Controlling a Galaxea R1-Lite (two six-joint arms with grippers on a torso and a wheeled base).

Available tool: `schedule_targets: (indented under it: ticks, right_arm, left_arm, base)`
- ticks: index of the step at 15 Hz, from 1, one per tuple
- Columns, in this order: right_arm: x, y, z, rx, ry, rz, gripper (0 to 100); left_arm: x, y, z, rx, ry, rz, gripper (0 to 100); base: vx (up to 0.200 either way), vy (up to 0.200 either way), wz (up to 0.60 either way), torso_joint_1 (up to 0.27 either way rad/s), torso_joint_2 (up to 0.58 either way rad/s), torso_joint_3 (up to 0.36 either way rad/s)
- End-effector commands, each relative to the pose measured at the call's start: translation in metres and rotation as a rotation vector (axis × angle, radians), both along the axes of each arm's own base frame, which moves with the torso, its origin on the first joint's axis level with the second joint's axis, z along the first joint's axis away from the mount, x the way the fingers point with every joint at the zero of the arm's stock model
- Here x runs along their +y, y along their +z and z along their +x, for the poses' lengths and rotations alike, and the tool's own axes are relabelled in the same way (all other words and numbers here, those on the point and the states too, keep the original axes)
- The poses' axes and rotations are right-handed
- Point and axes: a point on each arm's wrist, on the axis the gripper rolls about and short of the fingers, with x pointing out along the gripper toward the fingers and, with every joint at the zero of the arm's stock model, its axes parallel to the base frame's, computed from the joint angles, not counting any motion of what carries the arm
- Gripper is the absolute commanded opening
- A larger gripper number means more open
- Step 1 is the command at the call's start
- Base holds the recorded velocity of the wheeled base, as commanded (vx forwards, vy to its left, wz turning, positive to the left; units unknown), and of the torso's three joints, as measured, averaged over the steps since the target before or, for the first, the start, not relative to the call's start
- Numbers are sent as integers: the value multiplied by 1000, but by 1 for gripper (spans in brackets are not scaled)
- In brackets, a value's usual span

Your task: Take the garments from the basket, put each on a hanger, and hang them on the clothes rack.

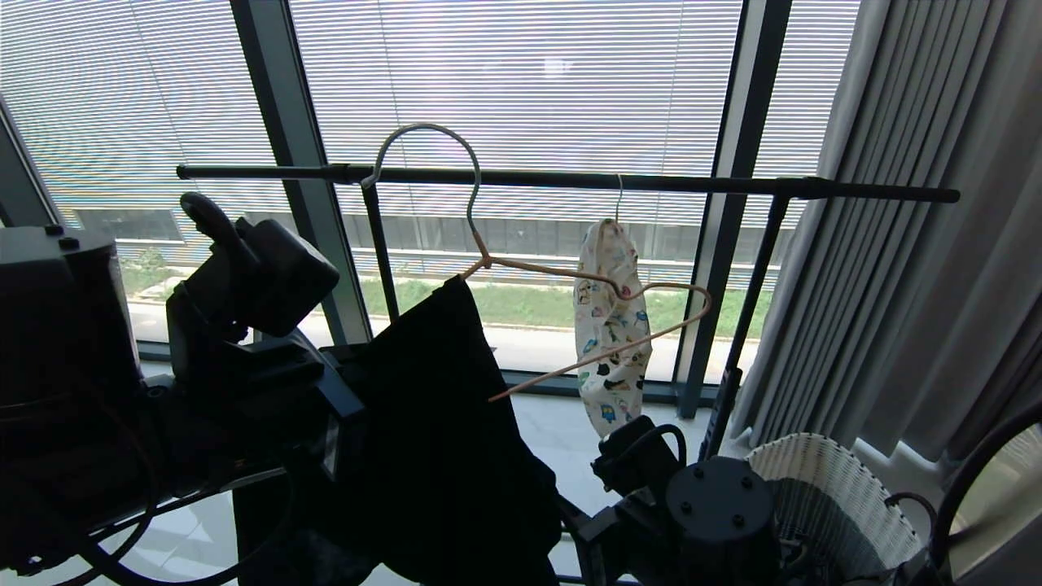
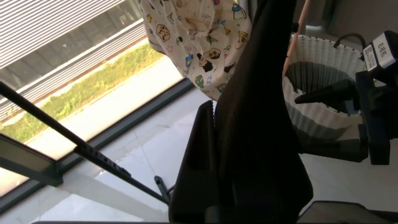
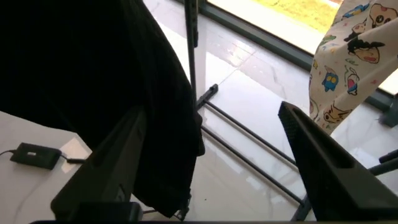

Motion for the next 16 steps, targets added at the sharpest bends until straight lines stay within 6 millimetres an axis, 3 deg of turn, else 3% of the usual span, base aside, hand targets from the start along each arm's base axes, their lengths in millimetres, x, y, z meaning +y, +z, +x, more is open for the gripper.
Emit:
schedule_targets:
  ticks: [1,5,11,16]
  right_arm:
    - [-1,-1,2,-4,-26,-8,0]
    - [-9,1,12,-17,-92,-6,0]
    - [-57,28,50,-81,-272,19,0]
    - [-80,40,68,-119,-352,30,0]
  left_arm:
    - [0,-1,1,3,4,3,0]
    - [1,-3,1,4,14,11,0]
    - [8,-17,2,31,103,64,0]
    - [11,-25,-3,43,96,96,0]
  base:
    - [0,0,0,0,0,0]
    - [0,0,0,0,0,0]
    - [0,0,0,0,0,0]
    - [0,0,0,0,0,0]
